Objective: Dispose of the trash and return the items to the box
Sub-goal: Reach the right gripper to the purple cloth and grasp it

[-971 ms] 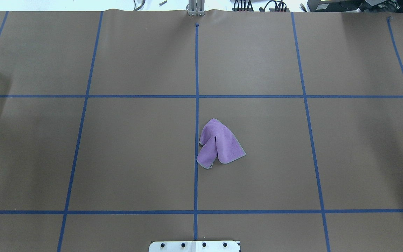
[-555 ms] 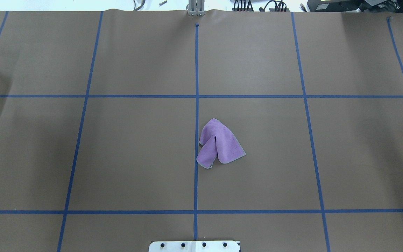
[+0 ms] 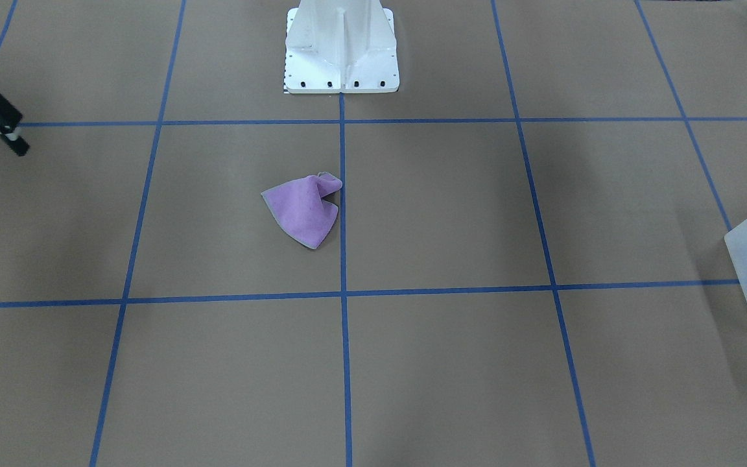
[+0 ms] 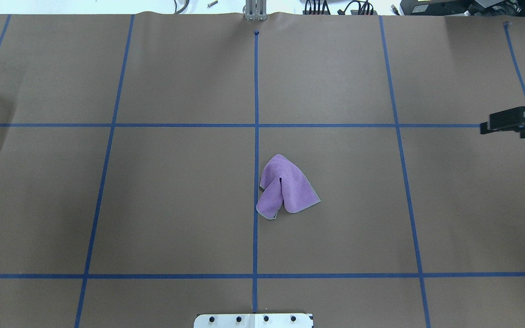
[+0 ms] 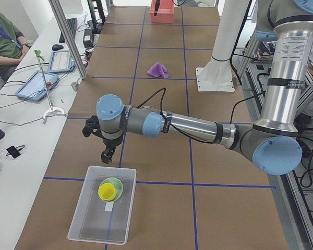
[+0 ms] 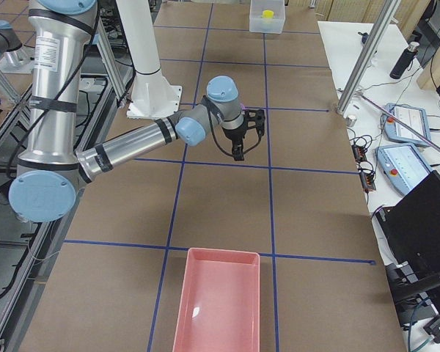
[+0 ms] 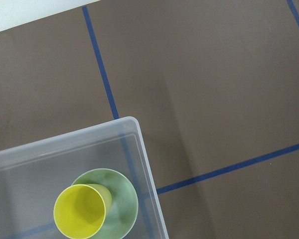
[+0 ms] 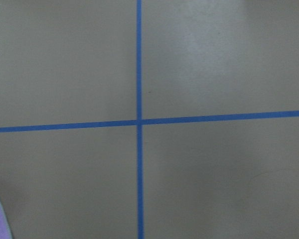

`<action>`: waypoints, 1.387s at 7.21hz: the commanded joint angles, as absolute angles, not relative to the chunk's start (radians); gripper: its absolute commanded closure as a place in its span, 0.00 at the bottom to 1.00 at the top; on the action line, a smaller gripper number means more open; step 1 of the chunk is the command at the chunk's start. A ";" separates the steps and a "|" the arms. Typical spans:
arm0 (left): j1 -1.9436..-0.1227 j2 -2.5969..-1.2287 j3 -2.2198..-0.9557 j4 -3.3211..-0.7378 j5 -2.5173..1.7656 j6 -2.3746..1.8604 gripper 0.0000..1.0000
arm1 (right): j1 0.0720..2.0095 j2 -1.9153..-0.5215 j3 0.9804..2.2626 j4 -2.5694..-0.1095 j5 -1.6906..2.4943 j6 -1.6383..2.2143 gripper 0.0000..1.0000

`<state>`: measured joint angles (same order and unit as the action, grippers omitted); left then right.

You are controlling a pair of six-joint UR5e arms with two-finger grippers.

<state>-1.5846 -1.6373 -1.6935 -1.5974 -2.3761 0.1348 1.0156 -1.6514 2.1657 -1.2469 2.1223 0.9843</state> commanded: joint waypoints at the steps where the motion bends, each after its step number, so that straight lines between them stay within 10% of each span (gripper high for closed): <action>1: -1.588 -1.470 -1.761 -1.569 -2.359 0.161 0.01 | 0.823 -1.468 2.192 -1.419 1.967 1.162 0.00; 8: -1.611 -1.376 -1.763 -1.660 -2.370 0.121 0.01 | 0.385 -0.896 1.849 -1.753 1.521 1.488 0.03; 10: -1.611 -1.376 -1.761 -1.660 -2.370 0.121 0.01 | 0.362 -0.874 1.792 -1.735 1.484 1.537 0.36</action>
